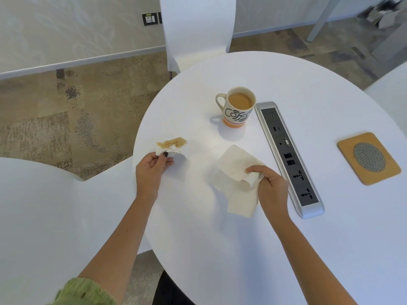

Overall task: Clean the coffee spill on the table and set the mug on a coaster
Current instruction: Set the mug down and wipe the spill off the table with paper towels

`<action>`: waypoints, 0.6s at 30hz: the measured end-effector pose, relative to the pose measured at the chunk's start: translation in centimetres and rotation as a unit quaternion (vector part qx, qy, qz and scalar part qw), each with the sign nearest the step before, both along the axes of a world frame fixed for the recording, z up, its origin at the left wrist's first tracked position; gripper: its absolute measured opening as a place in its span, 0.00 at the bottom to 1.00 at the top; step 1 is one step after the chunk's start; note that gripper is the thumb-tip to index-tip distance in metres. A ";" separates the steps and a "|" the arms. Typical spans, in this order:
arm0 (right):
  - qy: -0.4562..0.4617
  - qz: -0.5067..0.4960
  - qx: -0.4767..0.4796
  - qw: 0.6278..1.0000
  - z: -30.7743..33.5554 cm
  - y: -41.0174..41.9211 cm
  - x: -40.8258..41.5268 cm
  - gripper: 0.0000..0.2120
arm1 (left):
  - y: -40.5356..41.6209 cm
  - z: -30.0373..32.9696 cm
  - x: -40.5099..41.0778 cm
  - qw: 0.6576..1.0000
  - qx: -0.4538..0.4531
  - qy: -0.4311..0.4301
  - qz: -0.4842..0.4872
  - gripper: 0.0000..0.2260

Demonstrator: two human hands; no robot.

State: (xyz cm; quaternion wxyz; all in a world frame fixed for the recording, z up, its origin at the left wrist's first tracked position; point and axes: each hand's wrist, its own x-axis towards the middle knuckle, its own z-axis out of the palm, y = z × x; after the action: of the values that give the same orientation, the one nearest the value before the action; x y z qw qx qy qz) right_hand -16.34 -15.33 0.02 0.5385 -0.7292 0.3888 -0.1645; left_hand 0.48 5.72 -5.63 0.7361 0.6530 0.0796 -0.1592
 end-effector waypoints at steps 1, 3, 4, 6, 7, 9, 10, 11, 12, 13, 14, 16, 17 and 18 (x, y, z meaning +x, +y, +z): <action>0.011 0.003 -0.001 1.000 -0.3 0.1 -0.1 0.25 | 0.0 0.0 0.0 1.000 0.002 0.002 0.002 0.06; 0.012 0.007 0.037 0.999 -0.7 0.2 -0.4 0.18 | 0.0 -0.1 0.1 1.000 0.002 0.004 0.003 0.05; 0.008 0.009 0.064 0.998 -0.6 0.3 -0.5 0.16 | 0.0 -0.1 0.1 1.000 0.002 0.003 0.001 0.05; 0.006 0.016 0.082 0.996 -0.3 0.5 -0.6 0.13 | -0.1 -0.1 0.1 1.000 0.002 0.002 -0.001 0.04; 0.014 0.025 0.060 0.998 -0.1 0.6 -0.6 0.10 | -0.1 -0.1 0.1 1.000 0.001 0.003 0.001 0.04; 0.045 0.038 -0.040 0.997 0.3 0.6 -0.4 0.04 | -0.1 -0.2 0.1 1.000 0.000 0.007 0.004 0.05; 0.048 0.041 -0.082 0.995 0.4 0.5 -0.3 0.07 | 0.0 -0.2 0.1 1.000 0.000 0.008 0.004 0.05; 0.043 0.040 -0.104 0.993 0.4 0.4 -0.2 0.15 | 0.0 -0.2 0.1 1.000 0.001 0.009 0.005 0.05; 0.036 0.033 -0.104 0.993 0.4 0.2 -0.2 0.25 | 0.0 -0.2 0.1 1.000 0.001 0.010 0.007 0.06; 0.034 0.019 -0.100 0.994 0.4 0.1 -0.1 0.31 | 0.0 -0.2 0.1 1.000 0.000 0.011 0.009 0.06; 0.033 0.000 -0.106 0.994 0.5 0.0 0.1 0.32 | 0.0 -0.2 0.1 1.000 0.001 0.013 0.011 0.06; 0.012 -0.046 -0.139 0.989 0.9 0.0 0.5 0.21 | -0.1 -0.3 0.1 1.000 0.000 0.017 0.013 0.05; -0.017 -0.066 -0.164 0.984 1.0 0.0 0.7 0.16 | -0.1 -0.3 0.1 1.000 -0.003 0.020 0.014 0.05; -0.048 -0.074 -0.199 0.976 0.9 0.0 0.9 0.15 | -0.1 -0.4 0.1 1.000 -0.007 0.023 0.014 0.05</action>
State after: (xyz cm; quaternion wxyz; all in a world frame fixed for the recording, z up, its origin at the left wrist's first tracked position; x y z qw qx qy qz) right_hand -15.39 -15.35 0.95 0.3871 -0.7823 0.3745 -0.3130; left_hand 0.58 5.59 -5.99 0.7409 0.6428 0.1045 -0.1639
